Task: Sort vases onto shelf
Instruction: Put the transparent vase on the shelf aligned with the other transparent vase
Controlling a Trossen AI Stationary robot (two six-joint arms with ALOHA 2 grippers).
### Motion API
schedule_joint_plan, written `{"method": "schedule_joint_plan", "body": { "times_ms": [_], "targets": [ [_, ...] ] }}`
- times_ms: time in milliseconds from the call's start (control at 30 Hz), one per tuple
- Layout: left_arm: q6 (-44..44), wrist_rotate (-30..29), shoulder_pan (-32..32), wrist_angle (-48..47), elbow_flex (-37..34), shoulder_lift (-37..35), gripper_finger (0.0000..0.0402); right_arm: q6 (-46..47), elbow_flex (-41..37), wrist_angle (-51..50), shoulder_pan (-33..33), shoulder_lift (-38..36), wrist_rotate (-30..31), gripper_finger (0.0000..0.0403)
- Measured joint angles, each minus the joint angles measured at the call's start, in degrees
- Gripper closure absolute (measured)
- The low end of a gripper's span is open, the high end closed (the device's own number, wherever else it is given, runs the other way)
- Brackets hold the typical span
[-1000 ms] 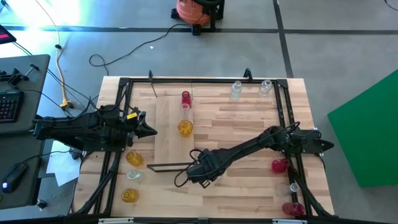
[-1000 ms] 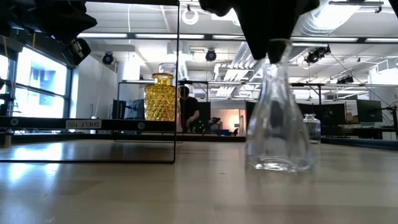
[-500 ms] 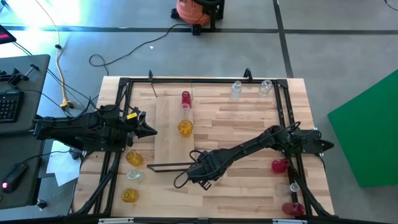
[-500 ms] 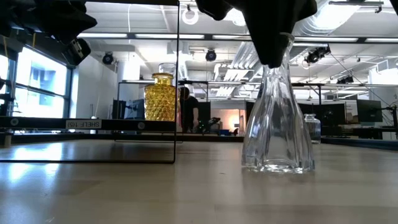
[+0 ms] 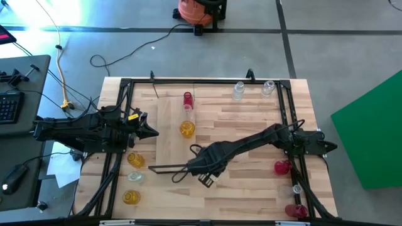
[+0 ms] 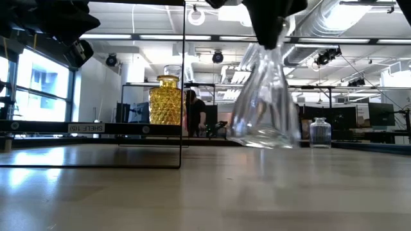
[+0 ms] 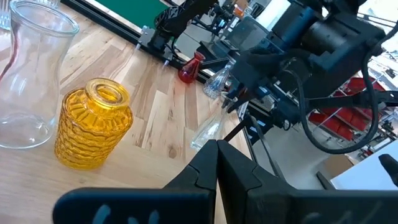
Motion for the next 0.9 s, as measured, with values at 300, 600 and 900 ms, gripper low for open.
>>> {"method": "schedule_joint_plan", "body": {
  "times_ms": [300,600,900],
  "targets": [
    [-1.91,0.65,0.0,0.0,0.0,0.0,0.0401,-3.95,0.0,-0.2,-2.85,-0.01,4.72,0.04],
    [-2.01,0.68,0.0,0.0,0.0,0.0,0.0401,-6.72,0.0,-0.2,-5.66,-0.01,7.71,0.0401],
    [-2.27,0.72,0.0,-0.02,0.0,0.0,0.0401,-7.08,0.0,-0.21,-6.3,-2.2,2.66,0.0402]
  ]
}}
